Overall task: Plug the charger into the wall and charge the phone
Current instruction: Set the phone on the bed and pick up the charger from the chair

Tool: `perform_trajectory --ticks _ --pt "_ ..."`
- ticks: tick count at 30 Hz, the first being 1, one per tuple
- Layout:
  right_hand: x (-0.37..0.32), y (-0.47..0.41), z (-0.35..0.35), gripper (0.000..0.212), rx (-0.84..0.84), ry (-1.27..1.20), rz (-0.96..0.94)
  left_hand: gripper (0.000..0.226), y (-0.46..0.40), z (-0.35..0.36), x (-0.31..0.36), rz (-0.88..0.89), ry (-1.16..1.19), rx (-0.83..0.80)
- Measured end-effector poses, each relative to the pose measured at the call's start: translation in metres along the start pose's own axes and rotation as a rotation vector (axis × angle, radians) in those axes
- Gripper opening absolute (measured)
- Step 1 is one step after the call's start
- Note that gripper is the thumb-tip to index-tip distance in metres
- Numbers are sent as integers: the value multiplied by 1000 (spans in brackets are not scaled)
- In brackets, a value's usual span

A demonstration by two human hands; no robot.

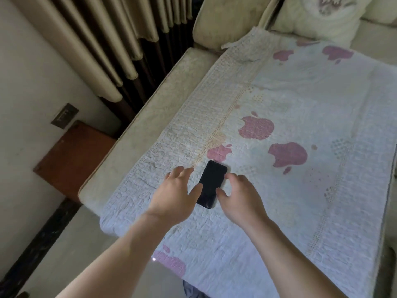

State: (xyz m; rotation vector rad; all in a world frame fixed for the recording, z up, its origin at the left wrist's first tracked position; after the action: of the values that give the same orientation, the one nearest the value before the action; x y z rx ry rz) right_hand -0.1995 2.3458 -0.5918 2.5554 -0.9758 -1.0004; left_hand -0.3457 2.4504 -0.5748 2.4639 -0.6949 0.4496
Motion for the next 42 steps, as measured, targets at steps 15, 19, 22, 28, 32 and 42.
perform_trajectory --ticks 15,19,22,28,32,42 --pt "-123 129 -77 48 -156 411 -394 58 220 -109 13 -283 -179 223" --pt "-176 170 -69 62 -251 493 -482 51 295 -141 -13 -412 -133 298" --pt "-220 207 -56 63 -279 534 -577 49 355 -157 -39 -514 -81 340" --pt "-294 301 -8 54 -337 599 -743 47 484 -163 -93 -739 62 440" --pt "-332 375 42 49 -388 662 -841 45 577 -152 -133 -869 131 476" --pt "-383 560 163 47 -532 490 -834 53 813 -105 -229 -1080 430 680"
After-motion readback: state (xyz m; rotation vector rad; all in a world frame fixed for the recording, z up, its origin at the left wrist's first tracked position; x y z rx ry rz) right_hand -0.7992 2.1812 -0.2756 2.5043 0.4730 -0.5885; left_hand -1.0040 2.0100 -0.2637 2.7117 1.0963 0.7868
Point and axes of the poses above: each hand's wrist, its own y-axis away from the middle knuckle, its own z-axis out of the palm, x = y × z, the point moved 8 cm from there along -y, towards the middle knuckle
